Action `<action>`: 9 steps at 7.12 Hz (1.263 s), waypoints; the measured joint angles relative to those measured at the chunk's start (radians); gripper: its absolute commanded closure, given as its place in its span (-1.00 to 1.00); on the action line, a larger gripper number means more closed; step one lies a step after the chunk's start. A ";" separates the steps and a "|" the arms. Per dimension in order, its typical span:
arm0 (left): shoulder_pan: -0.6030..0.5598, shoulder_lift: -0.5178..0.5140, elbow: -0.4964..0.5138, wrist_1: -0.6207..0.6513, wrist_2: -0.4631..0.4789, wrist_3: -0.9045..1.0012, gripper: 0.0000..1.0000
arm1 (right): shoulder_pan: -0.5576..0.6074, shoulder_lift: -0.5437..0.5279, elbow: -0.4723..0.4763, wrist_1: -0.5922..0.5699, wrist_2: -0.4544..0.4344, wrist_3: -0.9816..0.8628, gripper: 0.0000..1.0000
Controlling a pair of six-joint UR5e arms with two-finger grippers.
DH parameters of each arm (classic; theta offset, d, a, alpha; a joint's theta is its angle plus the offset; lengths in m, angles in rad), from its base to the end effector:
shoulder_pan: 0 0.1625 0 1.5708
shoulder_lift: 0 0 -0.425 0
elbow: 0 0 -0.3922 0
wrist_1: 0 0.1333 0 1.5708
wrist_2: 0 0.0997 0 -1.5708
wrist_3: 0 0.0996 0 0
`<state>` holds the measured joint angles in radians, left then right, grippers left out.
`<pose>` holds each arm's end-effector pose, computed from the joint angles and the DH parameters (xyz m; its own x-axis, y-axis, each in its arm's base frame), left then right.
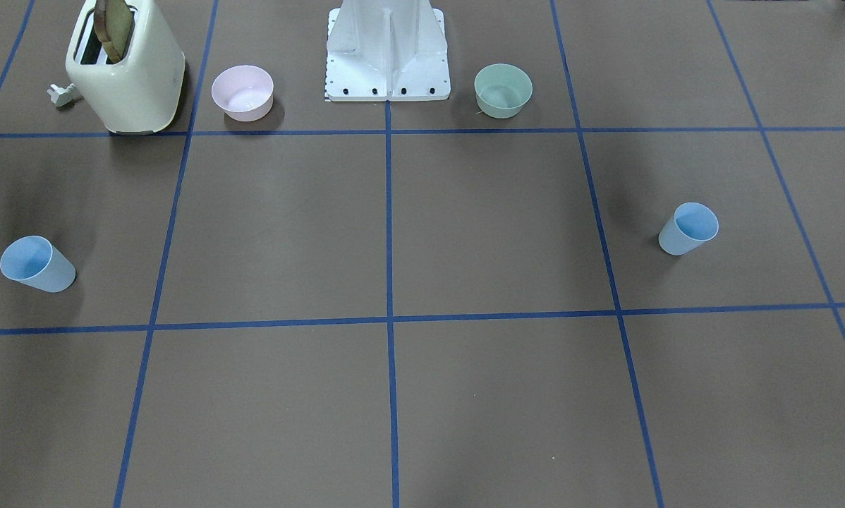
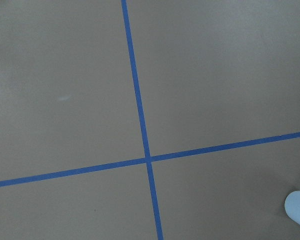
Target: Stack blue cups with both arms
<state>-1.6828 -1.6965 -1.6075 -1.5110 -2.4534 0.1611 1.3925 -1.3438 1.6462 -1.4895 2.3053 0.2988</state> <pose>-0.1170 -0.5363 0.5734 0.6496 0.1661 -0.7420 0.0071 0.9745 0.2243 -0.0392 -0.5926 0.4910 0.7039 -0.0931 0.7041 -0.0447 0.9836 0.1748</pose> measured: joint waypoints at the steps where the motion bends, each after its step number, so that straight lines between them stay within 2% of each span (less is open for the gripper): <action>1: 0.000 0.000 -0.001 0.000 0.000 0.000 -0.95 | 0.000 -0.001 0.000 0.000 0.001 0.000 -1.00; 3: 0.000 0.000 -0.009 -0.001 0.000 -0.001 -0.95 | 0.000 0.004 0.000 0.001 -0.005 0.000 -1.00; 5: 0.011 0.000 -0.057 -0.009 0.000 -0.102 -0.95 | -0.001 -0.001 0.003 0.001 -0.021 0.017 -1.00; 7: 0.118 0.005 -0.102 -0.088 0.007 -0.297 -0.95 | -0.039 -0.030 0.040 0.029 -0.025 0.131 -1.00; 9: 0.255 0.015 -0.106 -0.232 0.028 -0.503 -0.95 | -0.086 -0.095 0.069 0.122 -0.026 0.213 -1.00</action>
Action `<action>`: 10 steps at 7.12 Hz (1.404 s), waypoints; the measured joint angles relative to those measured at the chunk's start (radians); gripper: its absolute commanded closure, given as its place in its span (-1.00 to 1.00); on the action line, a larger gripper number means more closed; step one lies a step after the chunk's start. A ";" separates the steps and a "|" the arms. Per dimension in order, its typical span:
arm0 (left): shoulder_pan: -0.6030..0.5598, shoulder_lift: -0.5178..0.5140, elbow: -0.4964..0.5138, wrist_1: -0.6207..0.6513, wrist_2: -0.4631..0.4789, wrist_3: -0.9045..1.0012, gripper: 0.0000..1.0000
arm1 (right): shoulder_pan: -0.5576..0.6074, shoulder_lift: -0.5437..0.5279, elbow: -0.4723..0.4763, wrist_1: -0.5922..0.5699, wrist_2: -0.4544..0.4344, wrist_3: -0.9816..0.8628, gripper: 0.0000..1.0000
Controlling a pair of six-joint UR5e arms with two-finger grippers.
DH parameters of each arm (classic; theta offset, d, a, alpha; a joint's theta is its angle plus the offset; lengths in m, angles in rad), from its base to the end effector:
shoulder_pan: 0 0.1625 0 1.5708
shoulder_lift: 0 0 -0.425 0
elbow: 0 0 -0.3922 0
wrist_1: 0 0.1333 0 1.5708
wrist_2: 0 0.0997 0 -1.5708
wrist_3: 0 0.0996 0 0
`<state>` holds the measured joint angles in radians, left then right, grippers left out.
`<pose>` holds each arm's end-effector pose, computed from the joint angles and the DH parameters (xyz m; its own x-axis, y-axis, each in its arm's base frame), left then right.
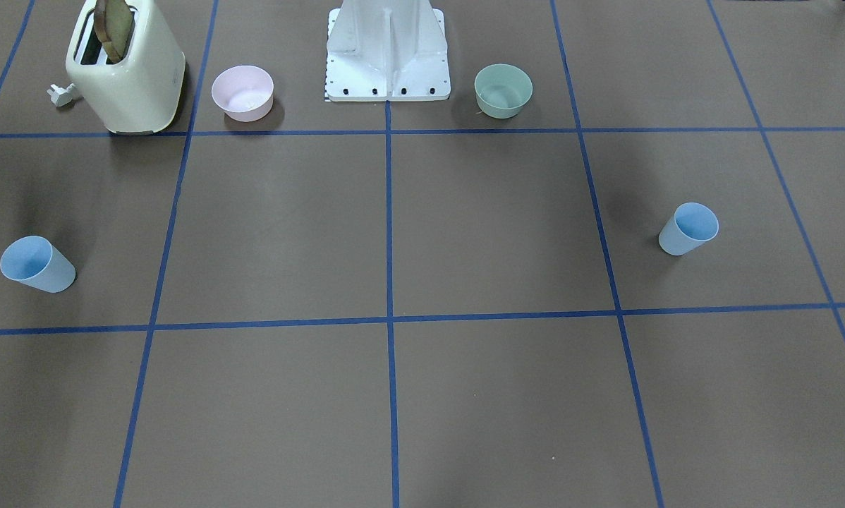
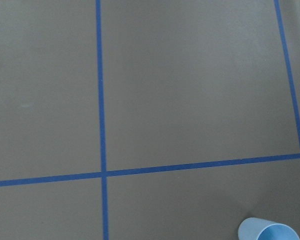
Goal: Stack blue cups with both arms
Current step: 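Move the left gripper to its blue cup while the right approaches the other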
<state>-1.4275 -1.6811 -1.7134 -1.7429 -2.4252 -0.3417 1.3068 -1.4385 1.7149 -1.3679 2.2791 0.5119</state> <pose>0.0201 -0.5470 0.5053 0.6141 0.0762 -0.7855 0.0803 0.9841 0.1583 -0.0791 -0.5553 0.4979 0.6843 -0.0057 0.7291 -0.1189 0.9857 0.1193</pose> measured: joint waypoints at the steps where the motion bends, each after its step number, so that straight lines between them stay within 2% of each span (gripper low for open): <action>1: 0.061 0.012 0.000 -0.064 0.029 -0.080 -0.95 | -0.021 -0.031 0.003 0.048 -0.002 0.027 -1.00; 4: 0.205 0.099 0.005 -0.287 0.103 -0.249 -0.95 | -0.070 -0.101 0.001 0.187 -0.007 0.099 -1.00; 8: 0.410 0.159 0.006 -0.479 0.230 -0.458 -0.95 | -0.081 -0.108 -0.002 0.205 -0.010 0.109 -1.00; 10: 0.455 0.191 0.007 -0.521 0.250 -0.488 -0.94 | -0.081 -0.108 -0.002 0.205 -0.010 0.110 -1.00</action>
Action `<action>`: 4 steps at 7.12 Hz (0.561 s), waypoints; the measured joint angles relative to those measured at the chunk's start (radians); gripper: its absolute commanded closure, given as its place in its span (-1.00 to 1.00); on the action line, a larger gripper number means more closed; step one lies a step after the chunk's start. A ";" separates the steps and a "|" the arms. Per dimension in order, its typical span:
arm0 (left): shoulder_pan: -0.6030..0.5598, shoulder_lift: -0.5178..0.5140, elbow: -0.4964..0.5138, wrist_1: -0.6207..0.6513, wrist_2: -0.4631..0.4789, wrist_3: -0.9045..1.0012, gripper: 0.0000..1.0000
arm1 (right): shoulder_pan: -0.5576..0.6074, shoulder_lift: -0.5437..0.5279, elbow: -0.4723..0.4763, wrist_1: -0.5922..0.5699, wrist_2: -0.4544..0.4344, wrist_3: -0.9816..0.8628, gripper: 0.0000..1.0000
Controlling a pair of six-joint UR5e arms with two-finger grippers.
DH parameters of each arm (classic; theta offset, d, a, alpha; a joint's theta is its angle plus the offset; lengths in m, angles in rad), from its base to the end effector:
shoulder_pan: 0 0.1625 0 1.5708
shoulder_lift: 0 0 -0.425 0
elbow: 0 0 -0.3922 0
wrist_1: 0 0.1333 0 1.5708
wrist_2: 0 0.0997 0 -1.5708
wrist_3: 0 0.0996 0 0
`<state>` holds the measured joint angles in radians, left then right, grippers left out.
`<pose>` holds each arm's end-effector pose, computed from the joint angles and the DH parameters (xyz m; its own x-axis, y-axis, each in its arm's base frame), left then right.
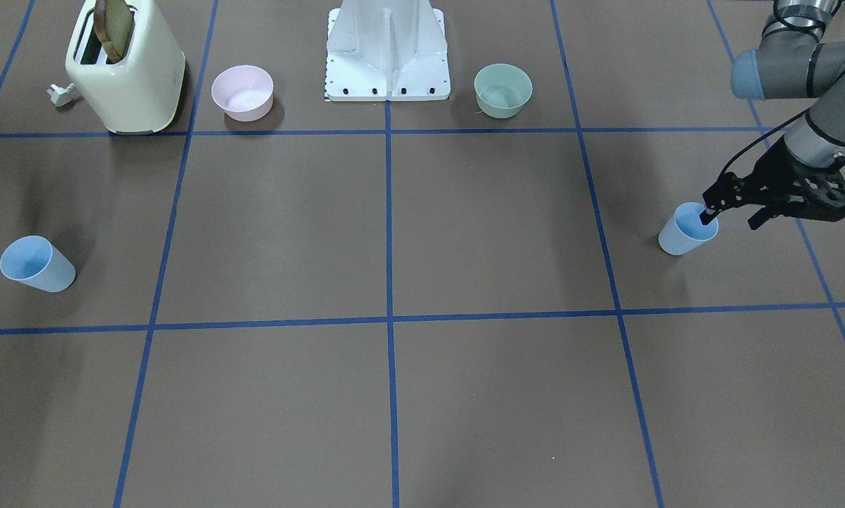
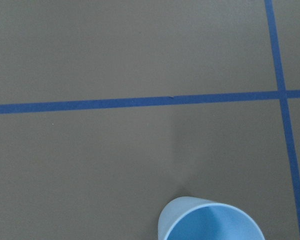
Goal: Stack blue cups with both arms
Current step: 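Move the left gripper to its blue cup while the right approaches the other, then close the left gripper on its blue cup while the right gripper grasps the other cup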
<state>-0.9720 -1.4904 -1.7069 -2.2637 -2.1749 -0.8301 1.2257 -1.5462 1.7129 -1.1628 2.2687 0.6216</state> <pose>0.2107 -0.4449 0.5565 0.6165 0.0819 -0.7831 0.0622 0.9864 0.1522 -0.1115 -0.5150 0.5322 0.6554 -0.0180 0.7550 -0.1202 0.9845 0.1278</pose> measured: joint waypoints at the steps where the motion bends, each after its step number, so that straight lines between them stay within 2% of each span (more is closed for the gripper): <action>1: 0.008 0.004 0.003 -0.004 0.007 -0.002 -0.92 | 0.000 0.000 0.001 0.000 0.000 0.000 -1.00; 2: 0.014 0.002 0.013 -0.006 0.010 -0.002 -0.72 | 0.000 0.000 0.001 0.000 0.001 0.000 -1.00; 3: 0.016 -0.004 0.025 -0.006 0.011 -0.002 -0.27 | 0.000 0.000 0.002 0.000 0.002 0.000 -1.00; 4: 0.018 -0.008 0.031 -0.006 0.012 -0.002 0.31 | 0.000 0.001 0.002 0.000 0.003 0.000 -1.00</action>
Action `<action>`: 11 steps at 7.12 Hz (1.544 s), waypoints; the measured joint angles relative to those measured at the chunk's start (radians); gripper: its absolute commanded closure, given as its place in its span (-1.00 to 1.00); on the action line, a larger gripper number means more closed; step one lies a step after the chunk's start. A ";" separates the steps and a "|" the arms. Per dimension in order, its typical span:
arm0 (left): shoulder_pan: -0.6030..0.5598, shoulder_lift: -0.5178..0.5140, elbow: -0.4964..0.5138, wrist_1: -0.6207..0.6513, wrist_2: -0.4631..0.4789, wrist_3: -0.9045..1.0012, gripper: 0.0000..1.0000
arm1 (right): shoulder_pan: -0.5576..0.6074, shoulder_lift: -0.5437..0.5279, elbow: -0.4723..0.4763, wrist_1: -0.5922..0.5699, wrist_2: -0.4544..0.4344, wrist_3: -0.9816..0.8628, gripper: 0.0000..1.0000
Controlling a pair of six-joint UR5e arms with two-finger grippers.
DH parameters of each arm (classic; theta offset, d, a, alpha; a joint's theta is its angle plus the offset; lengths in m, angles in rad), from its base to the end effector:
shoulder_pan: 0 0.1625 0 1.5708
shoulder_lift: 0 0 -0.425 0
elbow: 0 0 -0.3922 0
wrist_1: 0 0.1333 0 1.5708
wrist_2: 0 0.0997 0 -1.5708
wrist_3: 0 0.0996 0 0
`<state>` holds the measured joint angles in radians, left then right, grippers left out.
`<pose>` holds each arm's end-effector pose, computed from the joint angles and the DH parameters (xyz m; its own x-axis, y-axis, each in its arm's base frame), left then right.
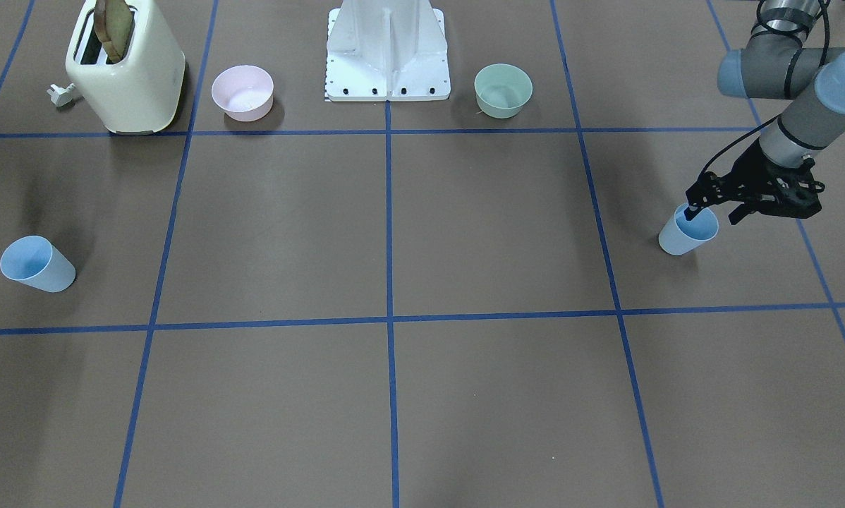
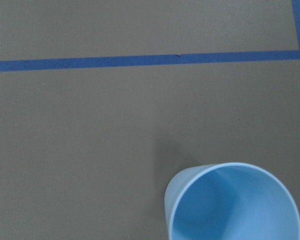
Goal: Stack blue cups with both arms
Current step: 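Close the left gripper on its blue cup while the right gripper grasps the other cup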
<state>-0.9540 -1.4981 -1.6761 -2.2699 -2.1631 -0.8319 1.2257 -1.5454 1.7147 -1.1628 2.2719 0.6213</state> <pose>0.2203 -0.4451 0.5685 0.6286 0.0795 -0.7736 0.0509 0.9884 0.1429 -0.1118 -0.5150 0.5306 0.6529 -0.0206 0.7572 -0.1187 0.9845 0.1291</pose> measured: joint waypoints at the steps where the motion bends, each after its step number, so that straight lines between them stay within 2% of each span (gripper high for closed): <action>1: 0.003 -0.004 0.003 0.001 0.000 -0.001 0.99 | 0.000 0.001 -0.001 0.000 0.001 0.000 -1.00; 4: 0.011 -0.026 0.001 0.006 -0.002 -0.006 1.00 | 0.000 0.004 -0.005 -0.002 0.001 0.000 -1.00; 6: 0.009 -0.054 -0.032 0.043 -0.049 -0.006 1.00 | 0.000 0.007 -0.014 -0.004 -0.003 -0.003 -1.00; 7: 0.005 -0.085 -0.090 0.140 -0.085 -0.006 1.00 | -0.002 0.011 -0.030 -0.003 -0.004 -0.005 -1.00; 9: -0.001 -0.192 -0.237 0.436 -0.109 -0.006 1.00 | -0.014 0.018 -0.066 0.007 -0.016 -0.002 -1.00; 11: -0.009 -0.321 -0.318 0.677 -0.112 -0.006 1.00 | -0.035 0.014 -0.073 0.015 -0.029 0.008 -1.00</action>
<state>-0.9625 -1.8193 -1.9939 -1.5932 -2.2750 -0.8376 1.1910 -1.5318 1.6421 -1.1481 2.2432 0.6291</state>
